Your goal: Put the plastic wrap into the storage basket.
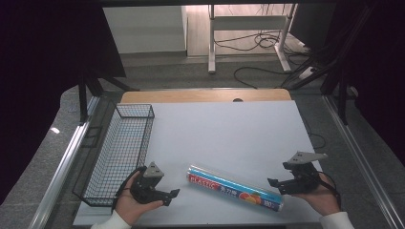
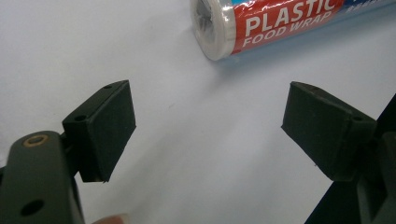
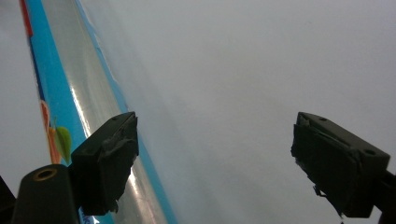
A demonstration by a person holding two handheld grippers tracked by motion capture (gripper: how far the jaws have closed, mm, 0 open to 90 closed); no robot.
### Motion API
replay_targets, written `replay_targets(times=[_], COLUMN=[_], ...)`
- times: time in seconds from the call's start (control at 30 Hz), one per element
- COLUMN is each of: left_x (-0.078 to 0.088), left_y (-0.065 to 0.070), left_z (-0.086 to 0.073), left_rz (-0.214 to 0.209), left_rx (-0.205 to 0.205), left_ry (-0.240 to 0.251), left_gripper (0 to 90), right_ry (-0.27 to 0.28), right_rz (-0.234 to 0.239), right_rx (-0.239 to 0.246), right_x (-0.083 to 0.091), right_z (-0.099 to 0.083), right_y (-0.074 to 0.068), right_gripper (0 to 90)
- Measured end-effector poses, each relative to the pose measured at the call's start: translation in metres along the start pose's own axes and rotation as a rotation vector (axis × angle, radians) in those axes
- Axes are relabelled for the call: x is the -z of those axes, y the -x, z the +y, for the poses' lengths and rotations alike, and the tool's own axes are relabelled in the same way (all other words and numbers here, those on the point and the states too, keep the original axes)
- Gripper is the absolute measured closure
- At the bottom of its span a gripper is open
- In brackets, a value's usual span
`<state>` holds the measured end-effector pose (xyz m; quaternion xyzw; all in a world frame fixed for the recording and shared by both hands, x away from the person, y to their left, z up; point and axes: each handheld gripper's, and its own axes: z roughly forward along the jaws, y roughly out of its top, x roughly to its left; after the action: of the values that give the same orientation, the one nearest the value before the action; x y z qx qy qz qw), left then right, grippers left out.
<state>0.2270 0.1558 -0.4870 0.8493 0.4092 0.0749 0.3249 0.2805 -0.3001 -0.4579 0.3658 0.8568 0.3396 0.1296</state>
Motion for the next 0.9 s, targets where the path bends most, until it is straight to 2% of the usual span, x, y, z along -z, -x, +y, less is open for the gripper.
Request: replay_targets(times=[0.2, 0.6, 0.9], left_x=[-0.0008, -0.0015, -0.0021], left_y=[-0.0014, -0.0024, -0.0039], left_z=[0.0008, 0.0007, 0.0001], left_rz=[0.001, 0.011, 0.013], left_rx=[-0.002, -0.006, -0.010], left_ry=[-0.002, -0.006, -0.016], left_gripper=[17.4, 17.5, 17.6], right_ry=[0.018, 0.015, 0.003], right_rz=[-0.019, -0.029, -0.021], right_rx=[-0.024, -0.059, -0.063], right_x=[0.0044, 0.0042, 0.0007], right_z=[-0.0014, -0.0021, -0.0023], right_y=[0.0015, 0.0025, 0.0024], right_gripper=[15.6, 17.0, 17.4])
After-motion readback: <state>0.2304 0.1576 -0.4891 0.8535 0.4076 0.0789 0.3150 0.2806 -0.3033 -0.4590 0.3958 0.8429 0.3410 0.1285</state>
